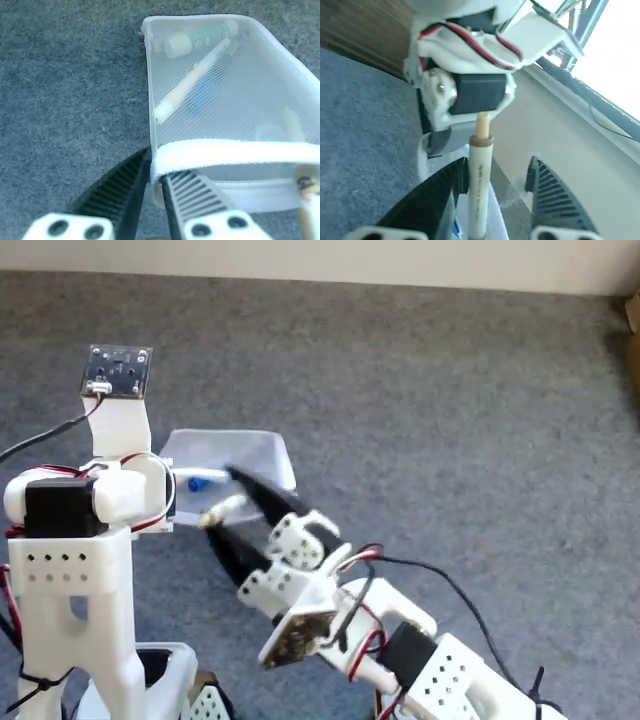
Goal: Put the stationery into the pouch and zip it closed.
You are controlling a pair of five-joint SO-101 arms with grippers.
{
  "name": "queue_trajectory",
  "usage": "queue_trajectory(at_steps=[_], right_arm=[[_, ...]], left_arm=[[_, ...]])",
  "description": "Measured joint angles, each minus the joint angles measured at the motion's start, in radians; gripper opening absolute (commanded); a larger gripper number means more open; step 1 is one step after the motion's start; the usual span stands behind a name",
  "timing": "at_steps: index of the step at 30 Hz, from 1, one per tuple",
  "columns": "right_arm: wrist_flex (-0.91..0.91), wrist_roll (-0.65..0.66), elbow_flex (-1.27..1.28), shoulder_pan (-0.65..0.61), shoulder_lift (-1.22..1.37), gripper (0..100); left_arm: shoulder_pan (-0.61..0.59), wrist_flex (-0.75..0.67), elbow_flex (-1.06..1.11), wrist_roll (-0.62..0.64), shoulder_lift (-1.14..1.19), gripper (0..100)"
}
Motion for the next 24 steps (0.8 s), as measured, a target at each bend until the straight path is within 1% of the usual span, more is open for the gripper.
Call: queue_trajectory(at_steps=[3, 12, 17, 21, 24], right_arm=[[0.052, 0.0, 0.0, -0.031, 0.002, 14.9], [0.064, 0.0, 0.0, -0.038, 0.002, 14.9], [0.064, 0.0, 0.0, 0.049, 0.002, 14.9], [0.092, -0.002, 0.0, 0.078, 0.002, 14.9], [0.189, -0.077, -0.002, 0.075, 0.002, 14.9]], left_arm=[[0.0, 0.0, 0.0, 0.0, 0.0, 1], [0.0, 0.0, 0.0, 0.0, 0.0, 1], [0.0, 0.0, 0.0, 0.0, 0.0, 1], [0.0, 0.0, 0.0, 0.0, 0.0, 1], [0.0, 0.0, 0.0, 0.0, 0.0, 1]])
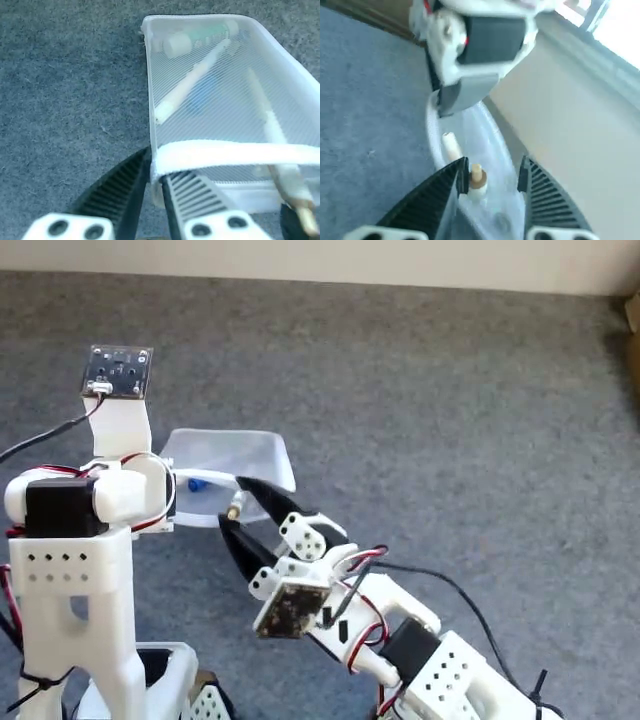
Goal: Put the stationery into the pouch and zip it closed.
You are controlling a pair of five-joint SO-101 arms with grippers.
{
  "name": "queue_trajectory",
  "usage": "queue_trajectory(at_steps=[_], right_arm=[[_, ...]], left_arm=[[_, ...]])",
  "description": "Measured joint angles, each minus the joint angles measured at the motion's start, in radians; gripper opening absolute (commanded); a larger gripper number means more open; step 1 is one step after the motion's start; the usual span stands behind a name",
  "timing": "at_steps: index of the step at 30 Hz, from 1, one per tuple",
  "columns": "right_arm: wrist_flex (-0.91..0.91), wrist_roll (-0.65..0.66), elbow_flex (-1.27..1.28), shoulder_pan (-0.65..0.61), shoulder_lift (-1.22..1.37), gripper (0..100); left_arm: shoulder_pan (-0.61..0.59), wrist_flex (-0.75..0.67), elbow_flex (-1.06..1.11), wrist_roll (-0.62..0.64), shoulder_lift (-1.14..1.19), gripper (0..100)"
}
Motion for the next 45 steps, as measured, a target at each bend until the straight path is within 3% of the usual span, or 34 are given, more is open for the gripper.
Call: queue_trajectory(at_steps=[9, 18, 30, 38, 45], right_arm=[[0.269, -0.094, -0.118, 0.005, -0.135, 14.9], [0.334, -0.097, -0.12, 0.011, -0.259, 14.9], [0.724, -0.12, -0.284, 0.015, -0.265, 14.9], [0.744, -0.313, -0.279, 0.164, -0.278, 14.9], [0.687, -0.347, -0.126, 0.175, -0.27, 14.9]], left_arm=[[0.0, 0.0, 0.0, 0.0, 0.0, 1], [0.0, 0.0, 0.002, -0.002, 0.0, 1], [0.0, 0.0, 0.002, -0.002, 0.0, 1], [0.0, 0.0, 0.003, -0.002, 0.0, 1], [0.0, -0.015, 0.071, -0.002, -0.008, 1]])
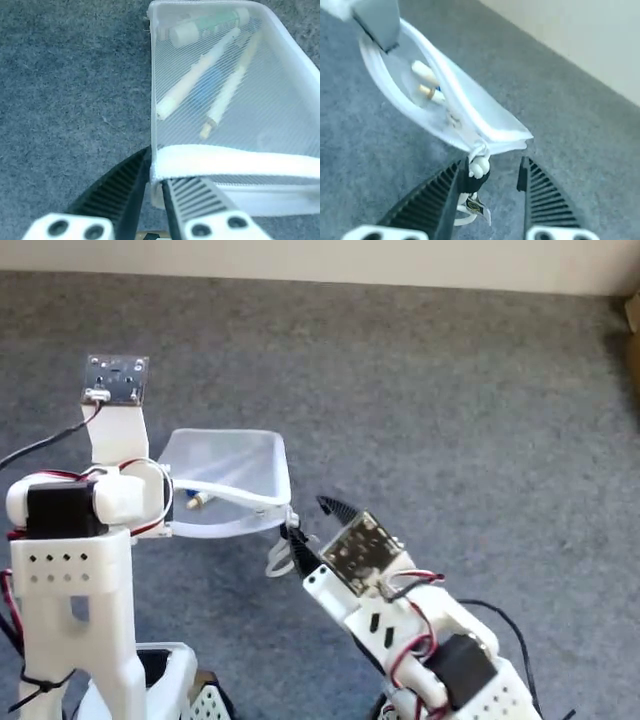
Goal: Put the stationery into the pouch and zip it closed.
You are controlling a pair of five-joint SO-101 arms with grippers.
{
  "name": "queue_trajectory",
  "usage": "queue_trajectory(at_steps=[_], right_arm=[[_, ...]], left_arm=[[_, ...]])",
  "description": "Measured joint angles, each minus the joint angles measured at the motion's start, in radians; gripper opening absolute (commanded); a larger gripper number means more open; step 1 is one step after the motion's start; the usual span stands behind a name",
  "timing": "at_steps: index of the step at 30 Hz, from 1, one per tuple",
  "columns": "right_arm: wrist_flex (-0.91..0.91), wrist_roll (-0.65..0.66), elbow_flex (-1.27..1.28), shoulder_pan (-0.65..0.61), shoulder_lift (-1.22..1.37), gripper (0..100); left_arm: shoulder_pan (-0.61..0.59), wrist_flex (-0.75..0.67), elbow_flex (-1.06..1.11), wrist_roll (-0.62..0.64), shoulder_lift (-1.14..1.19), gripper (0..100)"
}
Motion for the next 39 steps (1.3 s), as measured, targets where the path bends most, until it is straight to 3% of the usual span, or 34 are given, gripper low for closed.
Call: queue_trajectory(at_steps=[11, 21, 30, 36, 39], right_arm=[[-0.158, -0.003, 0.204, 0.003, 0.002, 14.9], [-0.427, -0.003, 0.344, 0.003, 0.002, 14.6], [-0.491, -0.003, 0.353, 0.003, 0.002, 14.4], [-0.493, -0.003, 0.353, 0.003, 0.002, 0.2], [-0.493, -0.003, 0.353, 0.006, 0.002, 0.6]], left_arm=[[0.0, 0.0, 0.002, 0.0, 0.003, 1], [0.0, 0.0, 0.002, 0.0, 0.003, 1], [0.0, 0.0, 0.002, 0.0, 0.003, 1], [0.0, 0.0, 0.002, 0.0, 0.003, 1], [0.0, 0.0, 0.002, 0.0, 0.005, 1]])
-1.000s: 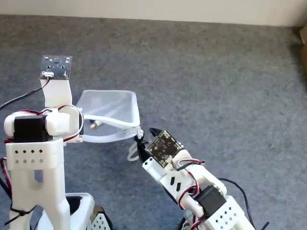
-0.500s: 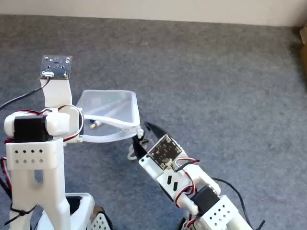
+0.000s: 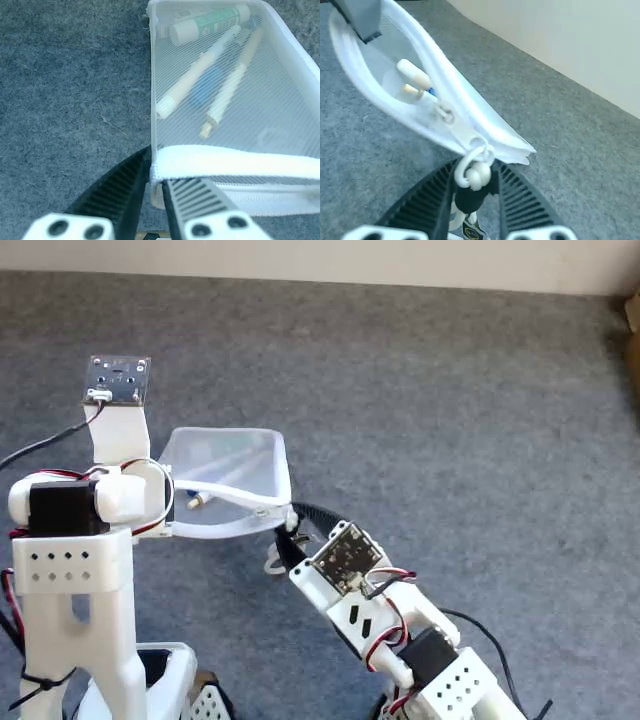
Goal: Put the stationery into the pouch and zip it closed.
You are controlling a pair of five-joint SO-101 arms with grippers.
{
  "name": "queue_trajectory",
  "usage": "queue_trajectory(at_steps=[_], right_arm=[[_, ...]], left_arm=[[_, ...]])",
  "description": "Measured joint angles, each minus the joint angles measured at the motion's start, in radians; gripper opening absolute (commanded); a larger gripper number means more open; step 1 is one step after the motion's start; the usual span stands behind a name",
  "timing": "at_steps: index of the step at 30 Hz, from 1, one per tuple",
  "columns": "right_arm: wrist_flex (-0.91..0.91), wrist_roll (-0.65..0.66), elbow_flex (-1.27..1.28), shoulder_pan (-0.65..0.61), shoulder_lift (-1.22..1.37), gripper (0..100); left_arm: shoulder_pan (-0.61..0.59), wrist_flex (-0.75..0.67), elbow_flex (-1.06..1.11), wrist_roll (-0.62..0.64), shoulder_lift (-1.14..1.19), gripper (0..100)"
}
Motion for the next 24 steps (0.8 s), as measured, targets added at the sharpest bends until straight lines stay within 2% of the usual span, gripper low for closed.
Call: queue_trajectory(at_steps=[11, 16, 24], right_arm=[[0.163, 0.003, -0.003, -0.003, -0.014, 0.5], [0.236, 0.077, -0.011, -0.005, -0.015, 0.5], [0.419, 0.092, -0.061, -0.005, -0.175, 0.5]], left_arm=[[0.0, 0.0, 0.0, 0.0, 0.0, 1], [0.003, -0.012, 0.0, 0.0, 0.0, 1], [0.003, -0.052, 0.002, 0.0, 0.002, 1]])
